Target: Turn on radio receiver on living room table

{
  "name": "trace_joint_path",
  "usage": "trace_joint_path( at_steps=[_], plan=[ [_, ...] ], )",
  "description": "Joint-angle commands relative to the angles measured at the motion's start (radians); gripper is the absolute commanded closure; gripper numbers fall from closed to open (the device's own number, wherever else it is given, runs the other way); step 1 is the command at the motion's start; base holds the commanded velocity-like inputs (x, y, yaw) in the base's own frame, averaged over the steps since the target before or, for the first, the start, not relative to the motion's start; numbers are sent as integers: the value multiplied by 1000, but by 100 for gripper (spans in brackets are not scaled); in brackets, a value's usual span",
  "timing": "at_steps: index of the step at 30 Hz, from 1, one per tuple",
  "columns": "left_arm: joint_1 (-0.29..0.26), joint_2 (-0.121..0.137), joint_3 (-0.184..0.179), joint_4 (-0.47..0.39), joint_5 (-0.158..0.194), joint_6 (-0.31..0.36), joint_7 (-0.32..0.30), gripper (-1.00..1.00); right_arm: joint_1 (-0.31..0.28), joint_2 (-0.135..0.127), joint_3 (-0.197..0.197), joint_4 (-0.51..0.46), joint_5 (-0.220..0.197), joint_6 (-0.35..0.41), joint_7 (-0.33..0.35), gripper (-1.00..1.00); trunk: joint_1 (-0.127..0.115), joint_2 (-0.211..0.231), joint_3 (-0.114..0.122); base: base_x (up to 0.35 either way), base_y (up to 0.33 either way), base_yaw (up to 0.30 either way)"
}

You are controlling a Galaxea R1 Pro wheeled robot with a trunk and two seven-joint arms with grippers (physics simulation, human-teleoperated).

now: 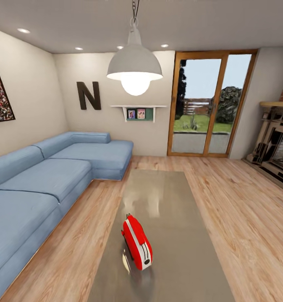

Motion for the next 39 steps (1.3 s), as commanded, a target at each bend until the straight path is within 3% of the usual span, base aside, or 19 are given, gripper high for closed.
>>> trace_joint_path(
  at_steps=[1, 23, 39],
  plan=[
    [0, 0, 0, 0, 0, 0, 0, -100, 0, 0, 0, 0, 0, 0, 0, -100, -4, 7, 3, 0, 0, -18],
    [0, 1, 0, 0, 0, 0, 0, -100, 0, 0, 2, 0, 2, 0, 3, -100, -88, 161, 42, 0, 0, -91],
    [0, 1, 0, 0, 1, 0, 0, -100, 0, 0, 1, 0, 1, 0, 1, -100, -150, 273, 81, 0, 0, -9]
  ],
)
